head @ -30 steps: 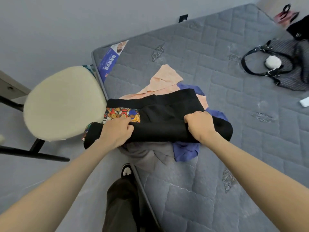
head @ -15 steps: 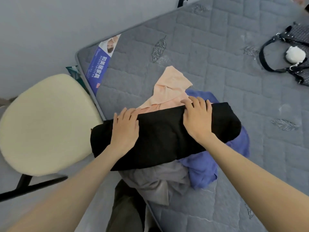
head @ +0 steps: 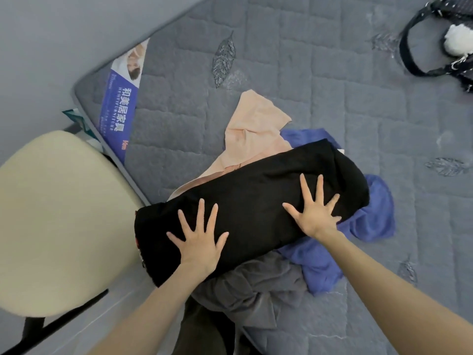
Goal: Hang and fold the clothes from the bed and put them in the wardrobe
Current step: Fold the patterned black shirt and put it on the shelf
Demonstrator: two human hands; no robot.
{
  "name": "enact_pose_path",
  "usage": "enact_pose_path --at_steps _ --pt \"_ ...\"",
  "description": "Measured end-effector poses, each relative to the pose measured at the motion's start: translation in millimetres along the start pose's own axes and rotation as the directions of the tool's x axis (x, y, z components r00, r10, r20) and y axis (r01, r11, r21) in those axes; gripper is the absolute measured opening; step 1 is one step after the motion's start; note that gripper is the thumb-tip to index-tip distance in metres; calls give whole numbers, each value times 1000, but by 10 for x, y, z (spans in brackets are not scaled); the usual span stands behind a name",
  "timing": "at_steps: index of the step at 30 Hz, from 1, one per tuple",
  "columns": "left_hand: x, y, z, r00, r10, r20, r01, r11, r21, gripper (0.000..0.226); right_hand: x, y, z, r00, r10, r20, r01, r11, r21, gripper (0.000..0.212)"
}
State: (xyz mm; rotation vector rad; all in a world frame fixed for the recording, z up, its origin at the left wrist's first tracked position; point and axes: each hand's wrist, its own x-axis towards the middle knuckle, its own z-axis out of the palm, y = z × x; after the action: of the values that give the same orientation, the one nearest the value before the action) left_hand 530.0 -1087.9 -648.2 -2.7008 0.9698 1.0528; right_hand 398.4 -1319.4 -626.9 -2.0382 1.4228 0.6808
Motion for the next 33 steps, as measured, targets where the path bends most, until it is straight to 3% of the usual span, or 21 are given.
enact_pose_path --at_steps 3,6,7,9,12,16,19,22,28,31,33 --pt "78 183 -214 978 138 -159 -127 989 79 69 -181 -68 69 992 -11 -128 21 996 85 72" --pt "337 376 -478 968 214 -128 -208 976 60 68 -390 -81 198 956 133 -260 -48 950 310 69" --pt "449 449 -560 972 213 -95 -214 977 1 69 -452 -104 240 939 238 -248 -101 880 464 71" --pt "697 588 -715 974 221 -38 -224 969 -101 71 -536 -155 315 891 430 -143 -193 645 739 77" --pt "1034 762 -888 966 252 53 -232 941 -248 72 -575 -188 388 839 544 -32 -203 365 909 87" --pt "1283 834 -939 947 244 211 -143 903 -404 85 -539 -139 509 834 515 199 -274 74 959 83" --pt "1336 821 -873 942 245 229 -123 887 -445 89 -555 -92 576 856 393 335 -359 -12 933 58" --pt "1364 852 -859 962 176 208 -67 892 -446 105 -504 -61 554 872 309 379 -355 -134 925 59" --pt "1231 1068 -1038 967 197 160 -111 896 -429 122 -486 -27 417 868 288 404 -346 -234 909 66" --pt "1062 1253 -1313 966 185 181 -79 877 -474 138 -628 26 170 887 283 365 -311 -218 925 56" --pt "894 1361 -1518 945 241 220 -99 855 -509 133 -791 73 -10 902 283 328 -274 -214 938 49"
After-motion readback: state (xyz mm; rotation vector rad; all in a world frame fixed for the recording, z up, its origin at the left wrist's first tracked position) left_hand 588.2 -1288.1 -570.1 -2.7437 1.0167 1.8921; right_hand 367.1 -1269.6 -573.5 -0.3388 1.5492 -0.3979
